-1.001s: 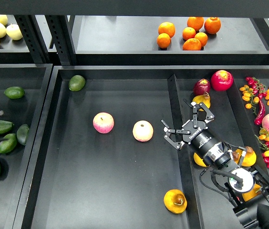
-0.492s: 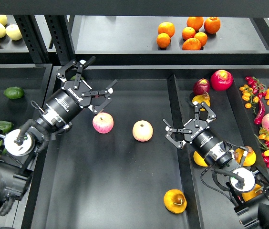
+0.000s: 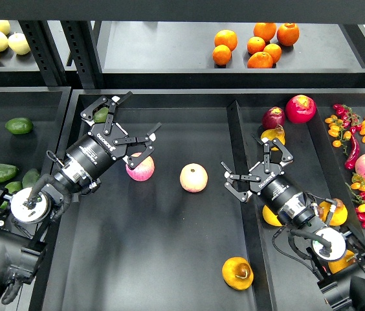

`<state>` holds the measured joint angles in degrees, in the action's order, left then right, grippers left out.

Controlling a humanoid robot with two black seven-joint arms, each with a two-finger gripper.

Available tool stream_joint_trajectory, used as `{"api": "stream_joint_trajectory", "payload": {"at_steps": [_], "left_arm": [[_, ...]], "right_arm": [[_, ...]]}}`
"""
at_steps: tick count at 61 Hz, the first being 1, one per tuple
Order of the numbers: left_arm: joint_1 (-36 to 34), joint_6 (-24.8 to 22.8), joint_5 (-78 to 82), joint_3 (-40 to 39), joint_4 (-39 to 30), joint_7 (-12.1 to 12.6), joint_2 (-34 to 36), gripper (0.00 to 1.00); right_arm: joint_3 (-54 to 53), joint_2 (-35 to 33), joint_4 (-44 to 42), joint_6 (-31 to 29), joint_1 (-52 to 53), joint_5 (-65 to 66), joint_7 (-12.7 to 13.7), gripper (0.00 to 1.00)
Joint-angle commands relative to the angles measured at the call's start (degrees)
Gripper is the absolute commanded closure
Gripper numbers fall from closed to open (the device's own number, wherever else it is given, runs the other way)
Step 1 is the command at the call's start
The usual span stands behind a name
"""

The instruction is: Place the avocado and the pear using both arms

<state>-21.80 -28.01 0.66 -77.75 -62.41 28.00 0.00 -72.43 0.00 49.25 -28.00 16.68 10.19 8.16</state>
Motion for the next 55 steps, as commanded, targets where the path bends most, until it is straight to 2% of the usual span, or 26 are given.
{"api": "stream_joint_trajectory", "payload": {"at_steps": [1,4,6,11,18,26,38,55], "left_arm": [[0.0,0.0,0.2,0.4,0.9,0.0,0.0,0.08],[0.0,0.0,0.1,0.5,1.1,0.0,0.0,0.08],[0.0,0.0,0.2,0.8,1.1,0.0,0.0,0.08],[0.0,0.0,0.2,1.3,1.2,0.0,0.0,0.07],[0.0,0.0,0.2,2.0,1.2,0.0,0.0,0.06],[0.0,0.0,0.2,3.0,1.2,0.0,0.0,0.04],[-0.1,0.0,0.2,3.0,1.3,0.0,0.0,0.04],[0.0,0.0,0.1,3.0,1.6,0.0,0.0,0.03]], "right_arm": [[-0.8,0.0,1.3,0.0,0.5,0.0,4.0,0.01],[-1.1,0.0,2.0,0.0,0.8,0.0,5.8,0.01],[-1.3,0.0,2.8,0.0,1.5,0.0,8.0,0.01],[-1.2,0.0,4.2,0.0,3.5,0.2,10.4,0.01],[0.0,0.0,5.4,0.0,6.4,0.6,10.9,0.01],[4.0,-9.0,7.2,0.0,9.2,-1.0,12.3,0.02],[11.1,-16.2,10.0,0.0,12.9,-3.3,13.5,0.02],[22.1,-27.2,12.9,0.0,19.4,-4.7,17.8,0.02]]}}
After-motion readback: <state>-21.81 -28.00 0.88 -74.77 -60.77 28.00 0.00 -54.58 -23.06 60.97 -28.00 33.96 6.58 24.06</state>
